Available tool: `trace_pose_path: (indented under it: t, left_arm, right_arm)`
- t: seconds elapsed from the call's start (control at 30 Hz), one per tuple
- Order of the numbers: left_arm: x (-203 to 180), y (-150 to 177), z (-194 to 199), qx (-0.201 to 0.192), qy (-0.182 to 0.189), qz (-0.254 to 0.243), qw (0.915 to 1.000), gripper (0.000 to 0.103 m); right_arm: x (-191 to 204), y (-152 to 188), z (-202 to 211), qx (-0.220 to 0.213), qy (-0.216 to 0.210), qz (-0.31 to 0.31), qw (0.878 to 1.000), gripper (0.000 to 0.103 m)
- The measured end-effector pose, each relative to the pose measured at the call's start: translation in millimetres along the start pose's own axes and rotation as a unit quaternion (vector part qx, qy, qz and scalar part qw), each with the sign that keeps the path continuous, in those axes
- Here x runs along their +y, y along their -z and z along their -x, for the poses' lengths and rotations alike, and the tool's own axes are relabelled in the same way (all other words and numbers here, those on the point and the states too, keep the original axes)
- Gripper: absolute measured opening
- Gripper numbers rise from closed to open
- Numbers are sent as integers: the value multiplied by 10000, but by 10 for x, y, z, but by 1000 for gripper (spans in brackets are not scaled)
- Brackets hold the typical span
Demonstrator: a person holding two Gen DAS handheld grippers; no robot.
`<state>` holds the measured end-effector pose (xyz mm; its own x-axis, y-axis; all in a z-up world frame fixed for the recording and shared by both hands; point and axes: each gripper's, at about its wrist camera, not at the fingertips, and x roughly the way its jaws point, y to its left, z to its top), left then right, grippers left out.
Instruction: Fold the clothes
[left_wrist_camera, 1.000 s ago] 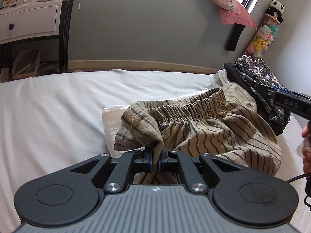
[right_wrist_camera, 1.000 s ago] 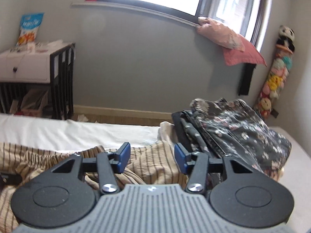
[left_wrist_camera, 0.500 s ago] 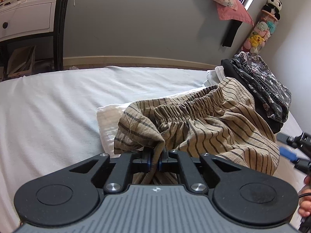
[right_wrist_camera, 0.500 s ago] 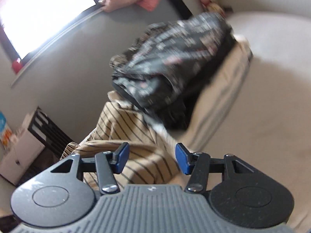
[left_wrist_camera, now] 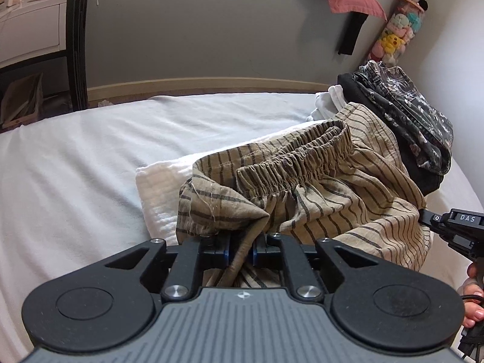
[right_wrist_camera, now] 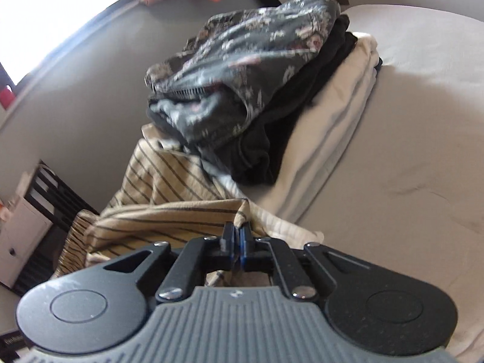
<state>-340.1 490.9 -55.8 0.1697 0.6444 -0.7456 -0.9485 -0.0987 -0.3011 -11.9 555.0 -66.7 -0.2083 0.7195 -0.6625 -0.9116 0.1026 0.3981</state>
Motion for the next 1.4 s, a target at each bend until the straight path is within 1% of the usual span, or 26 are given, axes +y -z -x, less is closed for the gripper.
trace_pose_path:
  t: [0.03,0.1,0.2,0.27,0.3,0.33,0.43,0.57,0.6,0.67,0.73,0.77,0.8,0.87,1.03,1.1,1.3,1.4]
  left_arm:
    - [23,-11,26,-8,50,-15,10000,21]
    - [76,-38,91,-16,169,-17,9999,33]
    - [143,-76,206,-24,324,12,9995,38]
    - [151,-77,300,-67,357,-24,9993,40]
    - [134,-66,359,-130,335,-101,9993,44]
    - [111,-53,421,-205,303,-195,9991,45]
    - [26,3,611,-509,182,-526,9972,46]
    - [-110,39,726,-673,480,-1012,9914,47]
    - [-152,62,732,-631,601,-1159,9894,47]
    - [-254,139,669,-420,795,-1451,9853,46]
    - [-343,225,579,-183,925,-1692,9811,41]
    - [-373,274,517,-49,944,-1767,9797,36]
    - [-396,310,463,77,995,-1812,9784,32]
    - [-431,345,377,274,1101,-1873,9757,31]
    - [-494,352,135,835,1222,-2057,9674,31]
    - [-487,333,55,980,1234,-2017,9667,31]
    - [-408,209,210,836,1318,-1944,9684,32]
    - [-367,145,300,748,1362,-1910,9692,33]
  right_arm:
    - [-2,17,37,-72,24,-2,10000,18]
    - [-3,38,130,-236,83,26,9997,26]
    - [82,40,298,-486,219,409,9977,26]
    - [191,52,426,-643,156,800,9946,26]
    - [253,68,486,-696,90,997,9925,26]
    - [328,97,537,-717,17,1201,9902,26]
    - [556,201,661,-743,-198,1790,9808,28]
    - [840,400,744,-701,-472,2474,9652,30]
    - [903,455,753,-669,-539,2616,9613,31]
    - [1004,563,738,-550,-618,2856,9548,36]
    - [1063,663,680,-394,-536,3066,9495,38]
    - [1091,712,648,-314,-486,3169,9467,38]
    - [1097,758,614,-246,-395,3255,9444,38]
    - [1060,814,531,-109,-229,3333,9425,38]
    - [804,815,350,185,-49,3016,9533,38]
    - [736,816,319,259,-37,2912,9563,38]
    - [739,837,304,343,34,3000,9533,38]
    - [763,828,372,282,47,3018,9529,38]
